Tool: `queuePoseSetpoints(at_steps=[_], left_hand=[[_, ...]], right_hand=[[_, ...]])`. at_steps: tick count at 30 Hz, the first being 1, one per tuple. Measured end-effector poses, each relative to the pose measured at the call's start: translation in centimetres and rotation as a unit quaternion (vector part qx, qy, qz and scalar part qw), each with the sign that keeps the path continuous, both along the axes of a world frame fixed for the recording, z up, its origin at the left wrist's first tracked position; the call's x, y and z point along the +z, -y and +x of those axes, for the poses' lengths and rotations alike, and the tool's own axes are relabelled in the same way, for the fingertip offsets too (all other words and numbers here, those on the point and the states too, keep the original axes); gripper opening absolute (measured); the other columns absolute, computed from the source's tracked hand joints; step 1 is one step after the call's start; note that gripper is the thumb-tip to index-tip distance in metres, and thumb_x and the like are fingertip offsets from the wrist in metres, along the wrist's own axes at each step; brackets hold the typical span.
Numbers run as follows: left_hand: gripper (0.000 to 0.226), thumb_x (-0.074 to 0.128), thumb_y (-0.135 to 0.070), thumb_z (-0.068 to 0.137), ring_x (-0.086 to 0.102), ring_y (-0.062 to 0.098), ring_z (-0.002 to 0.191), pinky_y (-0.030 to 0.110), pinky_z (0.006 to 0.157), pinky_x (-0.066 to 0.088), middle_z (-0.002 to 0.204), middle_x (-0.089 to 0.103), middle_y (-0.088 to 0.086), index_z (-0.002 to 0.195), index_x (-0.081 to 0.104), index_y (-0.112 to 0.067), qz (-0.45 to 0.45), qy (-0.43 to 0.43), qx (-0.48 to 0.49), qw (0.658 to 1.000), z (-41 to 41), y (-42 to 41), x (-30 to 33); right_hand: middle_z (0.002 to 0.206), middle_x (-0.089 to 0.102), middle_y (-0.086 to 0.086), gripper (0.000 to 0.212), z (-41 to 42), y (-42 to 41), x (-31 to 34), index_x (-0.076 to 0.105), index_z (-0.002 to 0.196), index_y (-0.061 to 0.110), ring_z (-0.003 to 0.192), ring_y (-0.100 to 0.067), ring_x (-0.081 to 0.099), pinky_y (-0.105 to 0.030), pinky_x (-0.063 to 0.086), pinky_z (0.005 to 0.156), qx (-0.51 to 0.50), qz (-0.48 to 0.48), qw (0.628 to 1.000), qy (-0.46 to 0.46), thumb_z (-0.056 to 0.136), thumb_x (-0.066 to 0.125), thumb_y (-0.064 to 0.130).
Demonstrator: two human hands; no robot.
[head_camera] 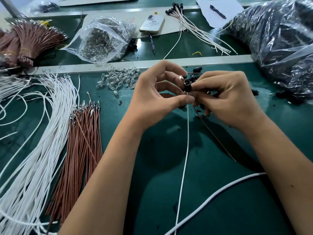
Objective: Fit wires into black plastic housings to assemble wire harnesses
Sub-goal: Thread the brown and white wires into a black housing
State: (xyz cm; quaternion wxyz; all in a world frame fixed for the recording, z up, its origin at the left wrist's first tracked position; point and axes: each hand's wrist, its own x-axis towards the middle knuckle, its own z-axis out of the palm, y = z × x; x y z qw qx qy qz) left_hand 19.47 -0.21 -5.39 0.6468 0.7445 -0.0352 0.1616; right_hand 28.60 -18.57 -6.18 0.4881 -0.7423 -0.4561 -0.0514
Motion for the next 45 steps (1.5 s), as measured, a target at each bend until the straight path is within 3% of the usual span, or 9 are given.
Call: queuePoseSetpoints(at_steps=[2,5,11,15,18,22,26,31,45], left_hand=[[0.042,0.09,0.003,0.067,0.066,0.02,0.074,0.033,0.074,0.058,0.085,0.068,0.005,0.102,0.068,-0.003,0.003,-0.006,-0.002,1.0,0.2,0.1,-0.2],[0.03,0.088,0.003,0.069,0.063,0.02,0.075,0.035,0.077,0.056,0.088,0.069,0.019,0.089,0.068,-0.006,-0.004,0.005,-0.004,1.0,0.3,0.2,-0.4],[0.007,0.071,-0.004,0.089,0.065,0.018,0.068,0.029,0.067,0.058,0.076,0.07,0.006,0.085,0.069,-0.009,-0.121,-0.03,-0.017,0.992,0.4,0.1,-0.7],[0.029,0.05,-0.023,0.103,0.065,0.022,0.068,0.028,0.064,0.057,0.08,0.07,0.013,0.091,0.071,-0.006,-0.207,-0.093,-0.041,0.973,0.4,0.1,-0.4],[0.033,0.051,-0.03,0.098,0.064,0.024,0.069,0.029,0.065,0.056,0.081,0.069,0.014,0.095,0.069,-0.003,-0.234,-0.102,-0.045,0.966,0.5,0.1,-0.3],[0.007,0.069,-0.012,0.086,0.065,0.018,0.071,0.028,0.068,0.056,0.082,0.071,0.006,0.092,0.071,-0.01,-0.173,-0.056,-0.044,0.982,0.3,0.1,-0.5],[0.023,0.078,0.007,0.075,0.069,0.015,0.074,0.029,0.072,0.057,0.085,0.075,0.005,0.08,0.07,-0.014,-0.14,0.007,-0.036,0.989,0.3,0.6,-0.6],[0.03,0.082,0.006,0.069,0.065,0.028,0.082,0.051,0.084,0.055,0.086,0.073,0.01,0.071,0.075,-0.023,-0.126,0.034,-0.031,0.991,0.4,0.5,-0.5],[0.028,0.082,0.013,0.068,0.062,0.027,0.079,0.039,0.075,0.056,0.086,0.069,0.016,0.087,0.072,-0.004,-0.096,0.042,-0.038,0.994,0.2,0.4,-0.2]], right_hand=[[0.085,0.074,-0.003,0.009,0.0,0.0,0.0,0.081,0.097,0.004,0.066,-0.005,0.068,-0.02,0.053,0.057,-0.006,-0.002,1.0,0.002,0.089,0.078,0.005],[0.081,0.073,-0.004,0.008,-0.2,-0.1,0.1,0.081,0.096,0.007,0.062,-0.01,0.068,-0.024,0.053,0.051,-0.01,-0.004,1.0,-0.006,0.089,0.077,0.005],[0.06,0.066,0.005,0.006,-1.1,-0.1,0.4,0.078,0.085,0.01,0.042,-0.01,0.058,-0.022,0.044,0.042,-0.014,-0.016,0.997,-0.068,0.091,0.077,0.007],[0.051,0.061,-0.004,0.018,-1.3,0.0,0.6,0.072,0.075,0.011,0.036,-0.008,0.053,-0.021,0.041,0.036,-0.015,-0.007,0.989,-0.149,0.09,0.074,0.001],[0.05,0.06,-0.004,0.017,-1.4,0.0,0.9,0.071,0.075,0.006,0.035,-0.008,0.052,-0.021,0.041,0.036,-0.007,-0.007,0.984,-0.178,0.091,0.074,-0.002],[0.051,0.061,0.0,0.013,-1.5,0.0,1.0,0.071,0.077,0.006,0.036,-0.009,0.053,-0.023,0.043,0.036,-0.002,-0.005,0.982,-0.186,0.089,0.073,0.002],[0.054,0.06,-0.011,0.015,-1.7,-0.2,1.0,0.071,0.077,0.009,0.04,-0.015,0.056,-0.027,0.046,0.039,0.006,-0.007,0.987,-0.159,0.092,0.075,0.008],[0.057,0.063,-0.007,0.015,-1.6,-0.3,0.9,0.071,0.081,0.009,0.042,-0.015,0.058,-0.026,0.048,0.043,0.02,0.0,0.989,-0.146,0.093,0.074,0.001],[0.07,0.062,-0.014,0.009,-1.2,-0.4,0.7,0.069,0.083,0.008,0.051,-0.03,0.063,-0.043,0.055,0.046,0.024,0.007,0.997,-0.072,0.089,0.074,0.004]])
